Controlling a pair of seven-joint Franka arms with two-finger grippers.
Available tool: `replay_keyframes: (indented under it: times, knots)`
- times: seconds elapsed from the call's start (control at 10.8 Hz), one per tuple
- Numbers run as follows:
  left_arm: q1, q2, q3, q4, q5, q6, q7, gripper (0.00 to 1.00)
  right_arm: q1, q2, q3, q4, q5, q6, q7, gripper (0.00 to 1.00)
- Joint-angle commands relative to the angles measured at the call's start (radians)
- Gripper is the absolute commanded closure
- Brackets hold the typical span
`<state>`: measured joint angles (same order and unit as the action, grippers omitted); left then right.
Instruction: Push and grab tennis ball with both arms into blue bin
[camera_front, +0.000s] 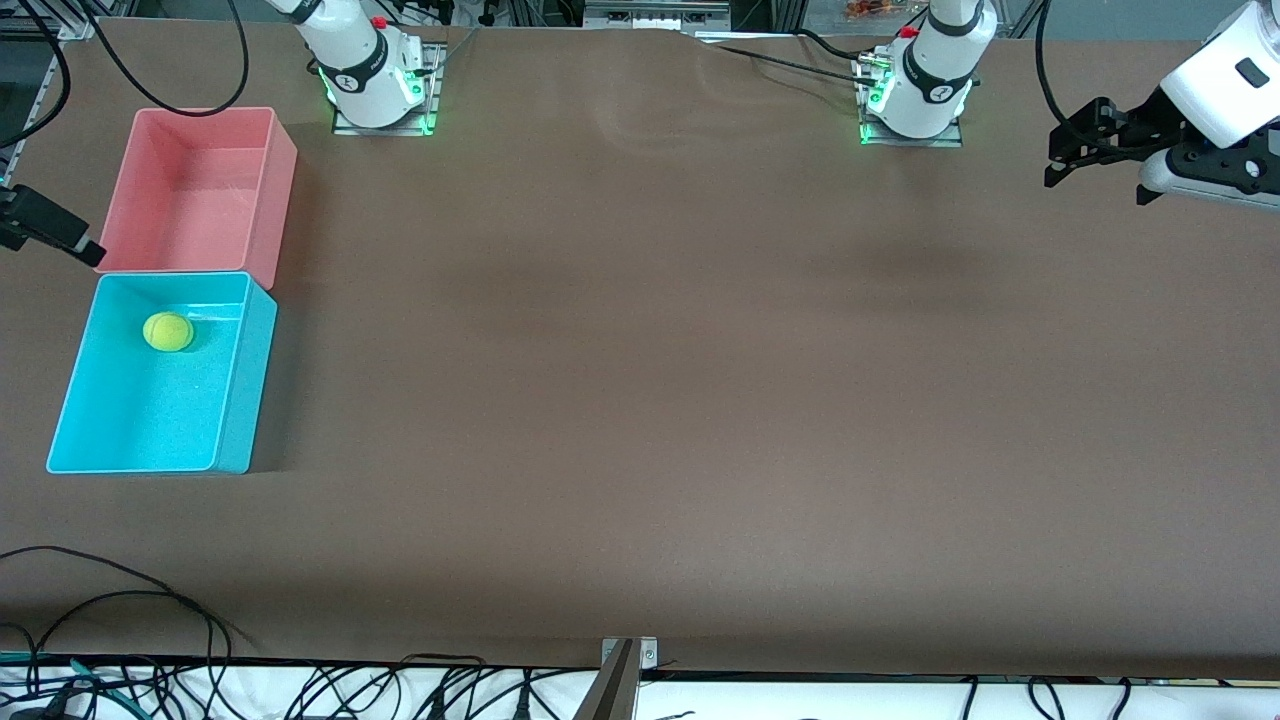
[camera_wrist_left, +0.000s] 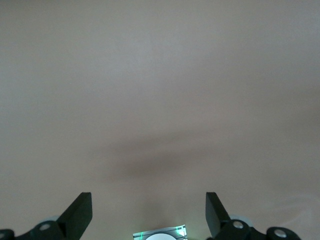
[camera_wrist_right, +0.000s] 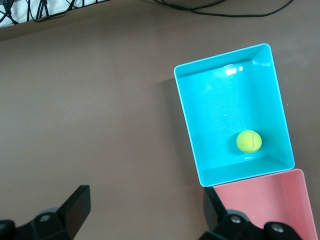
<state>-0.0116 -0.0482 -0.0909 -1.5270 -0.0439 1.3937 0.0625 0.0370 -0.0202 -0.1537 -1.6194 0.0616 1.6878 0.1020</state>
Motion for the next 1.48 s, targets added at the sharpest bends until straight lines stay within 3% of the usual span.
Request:
replay_keyframes:
  times: [0.0, 0.65, 1.39]
  knots:
    - [-0.004, 0.011, 0.000, 0.028, -0.014, -0.005, -0.010, 0.00, -0.008, 0.013, 0.020, 0.016, 0.006, -0.017, 0.051, 0.00]
    - [0.004, 0.011, 0.007, 0.028, -0.008, -0.007, -0.006, 0.00, -0.008, 0.014, 0.071, -0.008, -0.028, -0.033, -0.021, 0.00]
    - [0.001, 0.011, 0.005, 0.028, -0.008, -0.007, -0.009, 0.00, -0.011, 0.012, 0.075, -0.016, -0.034, -0.030, -0.103, 0.00]
